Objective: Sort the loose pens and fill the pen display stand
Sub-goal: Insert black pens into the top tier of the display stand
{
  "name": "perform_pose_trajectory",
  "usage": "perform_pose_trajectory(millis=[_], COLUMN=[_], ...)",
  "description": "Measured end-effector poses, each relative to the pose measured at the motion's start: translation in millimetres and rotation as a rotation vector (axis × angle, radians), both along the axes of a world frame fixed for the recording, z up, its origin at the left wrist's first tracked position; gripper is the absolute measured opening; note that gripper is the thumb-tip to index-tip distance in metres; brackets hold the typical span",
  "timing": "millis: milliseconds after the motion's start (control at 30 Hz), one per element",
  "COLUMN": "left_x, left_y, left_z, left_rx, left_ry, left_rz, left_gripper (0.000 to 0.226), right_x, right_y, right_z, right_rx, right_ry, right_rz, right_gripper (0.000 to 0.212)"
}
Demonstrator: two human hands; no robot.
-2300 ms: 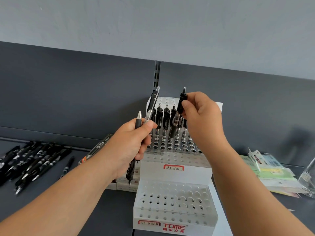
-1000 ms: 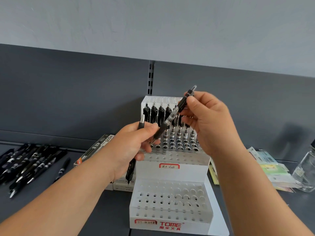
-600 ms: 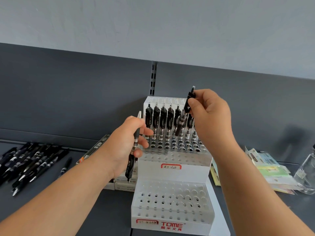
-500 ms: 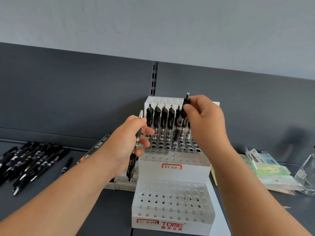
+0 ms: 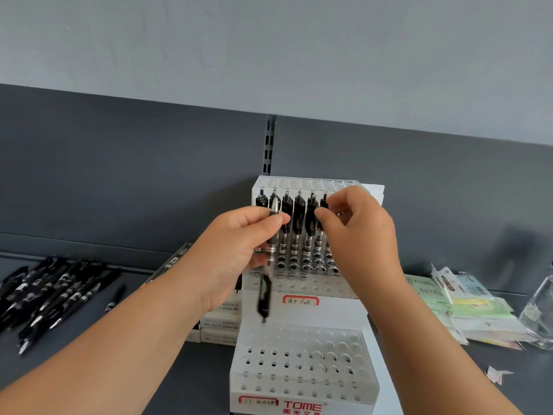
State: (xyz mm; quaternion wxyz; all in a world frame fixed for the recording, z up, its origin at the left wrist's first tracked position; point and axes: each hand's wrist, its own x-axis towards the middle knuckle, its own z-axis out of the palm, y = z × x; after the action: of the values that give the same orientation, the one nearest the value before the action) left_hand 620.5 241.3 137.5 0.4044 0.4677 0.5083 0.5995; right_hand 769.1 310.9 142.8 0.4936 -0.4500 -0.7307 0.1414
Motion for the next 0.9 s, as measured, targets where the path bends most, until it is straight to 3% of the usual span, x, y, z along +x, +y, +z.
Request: perform_pose_trajectory(millis=[267,367,467,533,633,767,900], left_x=[-2,-1,5,10,14,9,1], left_y=[8,8,8,7,8,9,6], left_z=[8,7,5,3,0,-15,-29], left_rx=[0.133,0.126,0.098,0.086,0.085,0.104,0.051], left_ry=[-0.447,-0.533,-0.487,-0.387,-0.095,0.585,1.024], left_rz=[0.116,0.085,0.026,-0.006,0.023,0.114,0.143], left_gripper=[0.01,0.01,0.01,0.01,0.01,0.017,0.039], right_x=[19,25,28,29,32,40,43], right_y=[-14,-12,-9,-6,-2,2,6], right_z=[0,-1,2,5,10,24,30], right_rx=[-0.39,-0.528,-0.608,-0.597,-0.513,-0.232,0.004], right_ry=[0.164,0.452,0.832,0.976,0.982,0.746,0.422], right_rz=[0.326,0.441,0.563,0.62,0.586,0.349,0.186], right_gripper=[0.01,0.01,0.011,0.009,0.011,0.013,0.021])
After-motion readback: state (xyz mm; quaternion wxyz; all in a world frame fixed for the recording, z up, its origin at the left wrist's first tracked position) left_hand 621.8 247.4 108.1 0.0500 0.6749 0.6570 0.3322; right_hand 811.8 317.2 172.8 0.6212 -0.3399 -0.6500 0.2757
